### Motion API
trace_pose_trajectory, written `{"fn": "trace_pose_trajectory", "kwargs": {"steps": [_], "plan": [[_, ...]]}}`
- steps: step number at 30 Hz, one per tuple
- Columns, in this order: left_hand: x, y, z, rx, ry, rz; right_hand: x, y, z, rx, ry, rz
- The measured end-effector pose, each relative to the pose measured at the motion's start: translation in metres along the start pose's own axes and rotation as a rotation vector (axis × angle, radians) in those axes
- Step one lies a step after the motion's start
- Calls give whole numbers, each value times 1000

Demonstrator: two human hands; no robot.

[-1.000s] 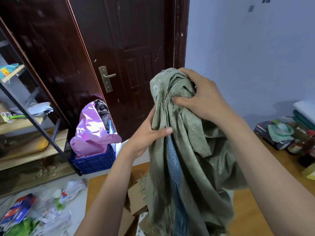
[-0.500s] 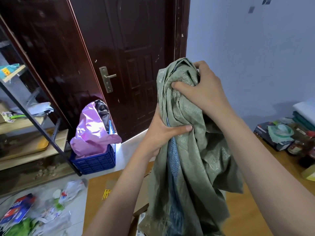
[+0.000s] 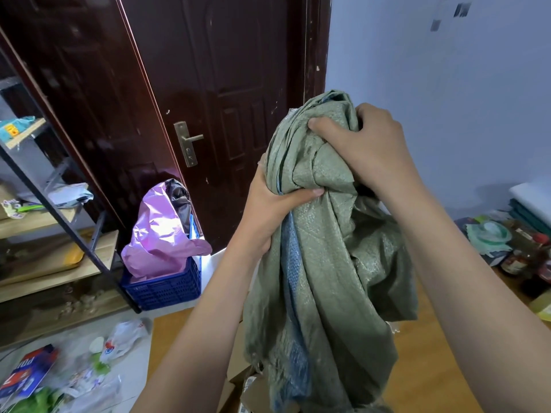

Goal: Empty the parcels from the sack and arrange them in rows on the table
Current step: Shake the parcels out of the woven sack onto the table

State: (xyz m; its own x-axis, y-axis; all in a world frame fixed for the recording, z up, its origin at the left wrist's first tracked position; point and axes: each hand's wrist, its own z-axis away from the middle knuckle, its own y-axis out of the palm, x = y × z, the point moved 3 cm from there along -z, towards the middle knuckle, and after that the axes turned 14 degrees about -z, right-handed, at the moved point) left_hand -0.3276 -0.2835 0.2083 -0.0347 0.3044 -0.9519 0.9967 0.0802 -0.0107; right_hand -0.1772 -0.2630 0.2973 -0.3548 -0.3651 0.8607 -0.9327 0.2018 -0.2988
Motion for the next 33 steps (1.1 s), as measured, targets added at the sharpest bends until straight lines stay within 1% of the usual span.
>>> {"fn": "trace_pose_trajectory", "kwargs": {"steps": [3,6,10,12,14,16,17,19,21,22,24,26,29,33], "plan": [[-4,-1,-2,21,7,38,5,-2,2,1,-25,31],[-4,-1,-2,31,-6,58,10,-6,6,50,-32,81],[-3,-5,-3,16,5,45,10,-11,6,117,-34,230],[-3,-6,-5,12,1,34,6,-12,5,173,-48,194],[-4,-6,-7,1,-8,29,9,-12,8,252,-145,49],[-5,-6,-9,-12,4,25,14,-11,12,370,-263,-51],[-5,-8,-10,-18,8,17,14,-10,14,450,-288,-52],[-6,-10,-12,-34,11,-6,9,-10,15,615,-292,34],[-4,-12,-12,-51,0,-18,2,-11,18,744,-239,132],[-3,-12,-12,-59,-8,-17,-1,-11,19,775,-212,161],[0,-12,-12,-66,-21,-11,-6,-9,21,763,-200,193],[3,-11,-13,-61,-31,-11,-10,-4,19,708,-206,200],[8,-10,-15,-35,-31,-7,-15,1,18,621,-235,182],[7,-10,-12,9,-30,-16,-17,6,16,552,-270,143]]}}
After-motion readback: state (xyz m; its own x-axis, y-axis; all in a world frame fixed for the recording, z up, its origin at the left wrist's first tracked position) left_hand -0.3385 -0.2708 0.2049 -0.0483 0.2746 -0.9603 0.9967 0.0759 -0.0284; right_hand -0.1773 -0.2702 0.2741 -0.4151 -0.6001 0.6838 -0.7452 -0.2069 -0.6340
